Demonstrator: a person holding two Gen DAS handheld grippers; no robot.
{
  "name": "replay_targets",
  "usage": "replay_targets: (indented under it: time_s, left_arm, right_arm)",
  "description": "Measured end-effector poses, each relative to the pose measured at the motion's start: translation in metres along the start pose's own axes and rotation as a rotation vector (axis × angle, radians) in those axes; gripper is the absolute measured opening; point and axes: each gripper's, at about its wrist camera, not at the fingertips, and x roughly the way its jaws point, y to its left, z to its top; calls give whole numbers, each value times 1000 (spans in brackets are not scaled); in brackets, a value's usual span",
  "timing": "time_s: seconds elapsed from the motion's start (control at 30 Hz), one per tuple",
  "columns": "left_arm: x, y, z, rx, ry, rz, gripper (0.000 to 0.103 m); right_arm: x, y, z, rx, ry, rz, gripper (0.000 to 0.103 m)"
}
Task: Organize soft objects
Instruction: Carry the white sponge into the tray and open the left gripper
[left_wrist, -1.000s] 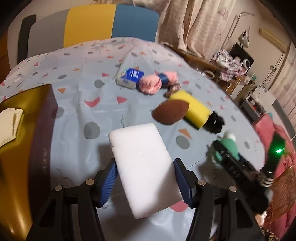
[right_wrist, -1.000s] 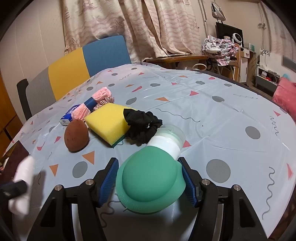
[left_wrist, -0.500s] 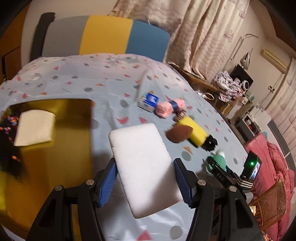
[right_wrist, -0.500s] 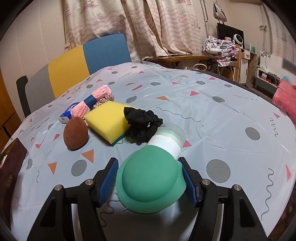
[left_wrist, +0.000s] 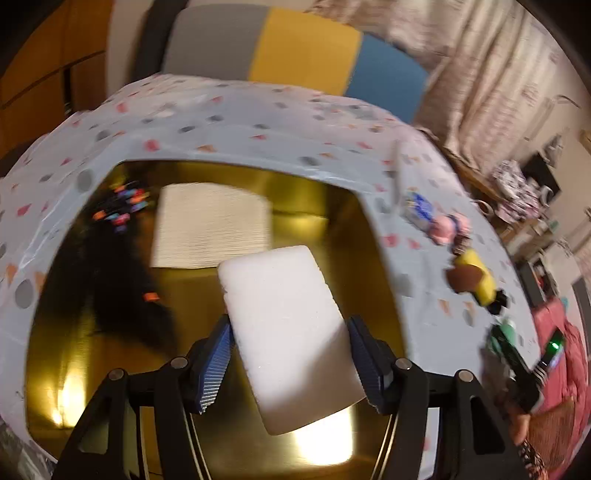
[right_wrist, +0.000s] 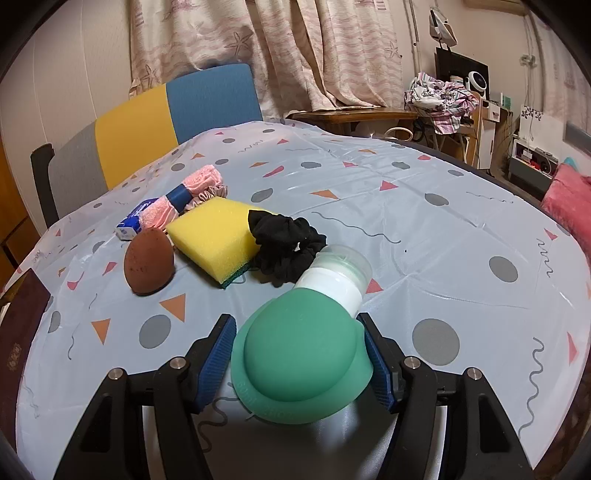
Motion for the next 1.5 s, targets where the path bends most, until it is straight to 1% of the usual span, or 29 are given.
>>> replay_targets:
  time_s: [0.07, 0.2, 0.37, 0.47, 0.5, 0.63, 0.7, 0.73, 0.8, 0.97, 1.03, 1.17, 1.2, 1.23, 1.27, 1.3, 1.4, 1.5]
  left_arm:
    - [7, 16, 3, -16, 14, 19, 62]
    - [20, 35, 6, -36, 44, 48, 63]
    - [28, 45, 4, -37, 65, 79, 66]
    - [29, 46, 0, -31, 63, 140, 68]
    - [28, 47, -1, -32, 58, 146, 68]
    - [19, 52, -8, -52, 27, 126, 70]
    - [16, 52, -9, -44, 12, 107, 73]
    - [12, 52, -9, -33, -8, 96, 74]
    - [6, 52, -8, -23, -40, 101, 82]
    - [-3, 55, -4, -54, -70, 95, 82]
    - [-4, 53, -7, -64, -70, 102, 82]
    - [-9, 42, -16, -44, -94, 107, 82]
    - [-10, 39, -17, -41, -99, 105, 82]
    - [-12, 37, -20, -42, -110, 96, 82]
    - [-14, 36, -21, -46, -118, 83, 81]
    - [-17, 35, -24, -61, -132, 52, 81]
    - [-24, 34, -29, -93, -160, 9, 81]
    - [-29, 29, -30, -92, -176, -2, 81]
  right_arm:
    - [0, 1, 0, -2, 1, -3, 67]
    - [1, 2, 0, -10, 4, -12, 67]
    - [1, 4, 0, -18, 7, -25, 67]
    - [1, 5, 0, -25, 10, -33, 67]
    - [2, 5, 0, -28, 12, -37, 67]
    - [2, 7, 2, -41, 24, -49, 67]
    - [2, 7, 3, -43, 32, -49, 67]
    - [2, 7, 3, -42, 37, -47, 67]
    - [2, 6, 5, -36, 48, -42, 67]
    - [-3, 6, 6, -35, 55, -35, 67]
    - [-6, 8, 7, -45, 53, -36, 65]
    - [-13, 14, 10, -56, 61, -8, 64]
    - [-16, 17, 11, -60, 60, 1, 63]
    - [-19, 21, 11, -69, 56, 15, 54]
    - [-22, 24, 12, -76, 51, 27, 52]
    - [-26, 29, 13, -82, 55, 48, 43]
    - [-34, 43, 20, -98, 40, 61, 43]
    - [-36, 52, 25, -116, 59, 45, 43]
